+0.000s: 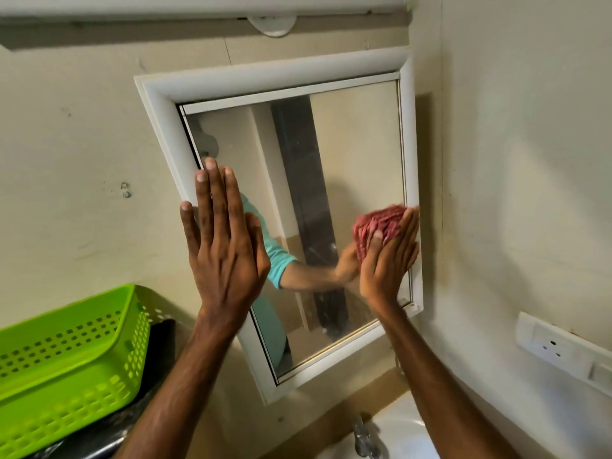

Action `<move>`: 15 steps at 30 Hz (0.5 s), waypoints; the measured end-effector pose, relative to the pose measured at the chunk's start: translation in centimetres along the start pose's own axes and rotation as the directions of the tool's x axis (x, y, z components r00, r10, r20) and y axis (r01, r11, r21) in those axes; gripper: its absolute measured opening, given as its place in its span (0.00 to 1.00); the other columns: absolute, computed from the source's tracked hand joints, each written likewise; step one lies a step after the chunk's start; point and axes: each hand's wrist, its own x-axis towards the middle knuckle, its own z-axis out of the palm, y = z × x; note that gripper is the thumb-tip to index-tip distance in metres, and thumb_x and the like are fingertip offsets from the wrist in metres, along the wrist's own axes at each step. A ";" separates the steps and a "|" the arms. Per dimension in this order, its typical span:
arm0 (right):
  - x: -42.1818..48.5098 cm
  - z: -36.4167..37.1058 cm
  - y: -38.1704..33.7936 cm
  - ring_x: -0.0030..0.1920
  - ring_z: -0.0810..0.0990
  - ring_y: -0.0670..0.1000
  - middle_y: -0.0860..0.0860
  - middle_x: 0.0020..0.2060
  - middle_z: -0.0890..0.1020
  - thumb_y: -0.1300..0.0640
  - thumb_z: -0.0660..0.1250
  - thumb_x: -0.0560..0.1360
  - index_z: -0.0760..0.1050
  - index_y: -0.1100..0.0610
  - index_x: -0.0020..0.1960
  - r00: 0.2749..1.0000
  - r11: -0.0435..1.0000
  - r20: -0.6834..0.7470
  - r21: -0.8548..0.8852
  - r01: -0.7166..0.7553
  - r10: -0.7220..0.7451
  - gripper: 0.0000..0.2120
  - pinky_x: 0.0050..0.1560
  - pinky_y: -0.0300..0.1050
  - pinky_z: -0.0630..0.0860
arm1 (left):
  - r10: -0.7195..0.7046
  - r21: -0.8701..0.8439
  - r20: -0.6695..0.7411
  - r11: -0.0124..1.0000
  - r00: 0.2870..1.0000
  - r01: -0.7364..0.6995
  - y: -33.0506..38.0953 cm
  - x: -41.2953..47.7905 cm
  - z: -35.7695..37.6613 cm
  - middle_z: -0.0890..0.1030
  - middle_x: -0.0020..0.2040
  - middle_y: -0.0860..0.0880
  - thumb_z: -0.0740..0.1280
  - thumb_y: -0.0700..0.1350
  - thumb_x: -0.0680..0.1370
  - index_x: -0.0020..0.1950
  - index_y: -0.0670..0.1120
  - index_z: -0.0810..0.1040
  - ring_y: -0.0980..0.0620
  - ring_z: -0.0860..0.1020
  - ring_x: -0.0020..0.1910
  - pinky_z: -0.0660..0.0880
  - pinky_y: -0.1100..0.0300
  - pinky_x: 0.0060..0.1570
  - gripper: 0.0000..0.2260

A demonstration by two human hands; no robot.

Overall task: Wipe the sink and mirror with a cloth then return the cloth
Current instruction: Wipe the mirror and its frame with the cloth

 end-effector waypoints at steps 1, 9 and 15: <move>1.2 0.0 -0.1 0.85 0.52 0.54 0.55 0.85 0.53 0.41 0.47 0.86 0.48 0.58 0.85 1.000 1.000 -0.014 -0.019 -0.004 0.004 0.33 0.83 0.61 0.53 | -0.003 -0.004 -0.002 1.000 1.000 0.003 0.0 0.0 0.0 0.51 0.83 0.41 0.55 0.48 0.84 0.82 0.40 0.50 0.44 0.50 0.82 0.46 0.45 0.80 0.29; -1.8 -0.5 4.2 0.85 0.52 0.56 0.56 0.85 0.54 0.40 0.45 0.87 0.48 0.59 0.85 1.000 1.000 0.006 -0.026 -0.017 0.017 0.34 0.83 0.64 0.53 | -0.008 -0.021 -0.025 1.000 1.000 0.007 0.2 -0.2 0.1 0.52 0.82 0.40 0.55 0.47 0.85 0.82 0.40 0.51 0.43 0.50 0.82 0.46 0.45 0.80 0.28; -1.1 -1.3 3.0 0.85 0.51 0.56 0.57 0.85 0.52 0.35 0.40 0.85 0.47 0.60 0.85 0.999 0.999 0.027 -0.007 -0.045 0.045 0.38 0.84 0.60 0.49 | -0.001 -0.051 -0.042 0.999 0.999 -0.001 0.1 -0.3 -0.1 0.54 0.82 0.39 0.55 0.47 0.84 0.82 0.39 0.53 0.42 0.52 0.82 0.48 0.44 0.80 0.27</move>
